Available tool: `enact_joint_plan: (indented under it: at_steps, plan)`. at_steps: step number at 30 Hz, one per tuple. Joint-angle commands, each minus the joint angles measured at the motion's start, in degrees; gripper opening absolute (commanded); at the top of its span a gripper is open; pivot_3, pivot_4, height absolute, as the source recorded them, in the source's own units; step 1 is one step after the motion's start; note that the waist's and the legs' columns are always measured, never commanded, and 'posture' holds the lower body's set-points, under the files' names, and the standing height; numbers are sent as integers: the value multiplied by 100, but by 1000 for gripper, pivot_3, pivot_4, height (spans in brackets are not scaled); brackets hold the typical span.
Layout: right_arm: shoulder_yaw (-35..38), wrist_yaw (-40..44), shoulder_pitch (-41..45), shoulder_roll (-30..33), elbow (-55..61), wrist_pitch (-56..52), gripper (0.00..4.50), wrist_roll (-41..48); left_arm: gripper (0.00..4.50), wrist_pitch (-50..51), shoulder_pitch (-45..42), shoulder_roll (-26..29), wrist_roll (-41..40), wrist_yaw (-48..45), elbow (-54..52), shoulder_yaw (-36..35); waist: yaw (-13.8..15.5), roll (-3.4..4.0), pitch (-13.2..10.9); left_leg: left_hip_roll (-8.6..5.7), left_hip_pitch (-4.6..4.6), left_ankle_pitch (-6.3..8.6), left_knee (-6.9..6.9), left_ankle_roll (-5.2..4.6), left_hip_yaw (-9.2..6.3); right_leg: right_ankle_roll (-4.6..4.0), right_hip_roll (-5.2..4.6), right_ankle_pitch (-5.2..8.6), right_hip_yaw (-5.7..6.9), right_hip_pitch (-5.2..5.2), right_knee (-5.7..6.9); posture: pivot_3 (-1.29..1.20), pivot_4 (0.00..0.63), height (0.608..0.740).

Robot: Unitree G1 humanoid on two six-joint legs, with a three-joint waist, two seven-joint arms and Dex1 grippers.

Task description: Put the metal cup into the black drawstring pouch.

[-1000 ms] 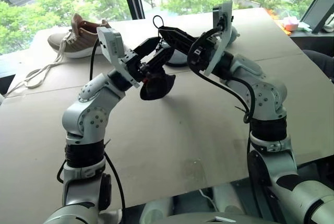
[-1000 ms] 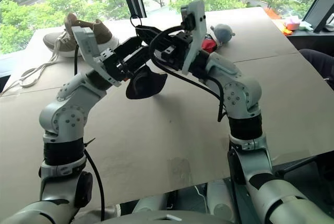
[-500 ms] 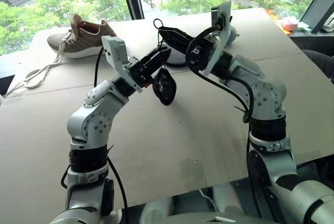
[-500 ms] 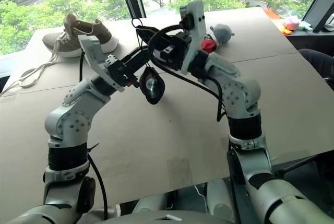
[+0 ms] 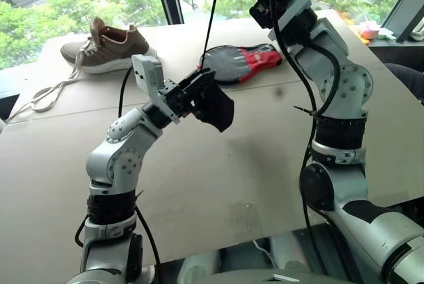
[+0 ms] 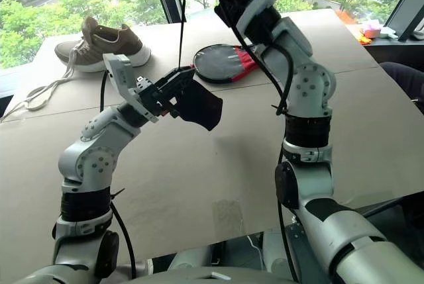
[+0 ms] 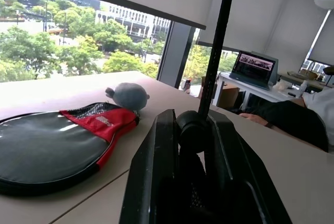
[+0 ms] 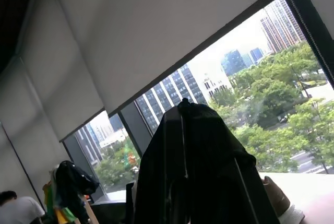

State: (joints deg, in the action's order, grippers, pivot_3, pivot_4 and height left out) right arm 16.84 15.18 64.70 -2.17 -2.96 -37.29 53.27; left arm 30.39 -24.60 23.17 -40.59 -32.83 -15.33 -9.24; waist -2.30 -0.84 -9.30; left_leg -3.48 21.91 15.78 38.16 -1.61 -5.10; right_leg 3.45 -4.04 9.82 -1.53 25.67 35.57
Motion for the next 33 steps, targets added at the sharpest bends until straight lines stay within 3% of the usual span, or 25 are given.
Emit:
enact_joint_plan:
  at_steps: [1,10,16,19,21,23,26,33]
  plan:
    - [455,-152,467,28,315,558,0,448,156,30,184,85,170,-5,28,65,0,3,-2,0,0,0,-2,0,0,0,0,0,0,0,0,0,150,740]
    - [951,-609,775,-100,178,1104,0,1360,156,77,351,7,218,25,-26,111,-3,6,-3,1,-2,0,-4,-2,1,0,0,0,0,0,2,0,150,740]
    - [-996,544,-428,975,484,51,0,16,156,79,333,17,235,-17,14,92,-6,3,-1,1,-3,1,-3,-4,7,0,0,0,-1,-2,4,0,150,740]
    - [-1928,1730,-1156,1769,1087,-229,813,-347,156,78,321,25,231,-17,21,61,10,3,-1,1,-1,1,-1,-4,6,0,0,0,-1,-1,3,0,150,740]
    - [-2559,2450,-1611,2356,1406,186,1867,-1065,156,98,279,9,176,1,26,9,25,3,-3,1,7,1,0,-4,1,0,0,0,3,0,-4,0,150,740]
    - [-3023,2573,-1871,2695,1277,968,2762,-2119,156,161,210,-40,56,50,27,-68,23,2,-3,-1,8,3,5,-7,2,2,-1,0,5,-2,-13,0,150,740]
    - [-3504,3130,-2133,3044,1253,1760,2762,-2924,156,233,156,-49,-24,51,9,-89,18,-3,0,-1,6,2,9,-6,10,4,-2,-1,-1,-2,-11,0,150,740]
    - [-3954,3280,-2278,2662,1055,2867,2762,-4007,156,341,95,11,-59,18,28,-78,13,-11,4,4,-3,1,10,-3,12,2,2,0,-4,-2,2,0,150,740]
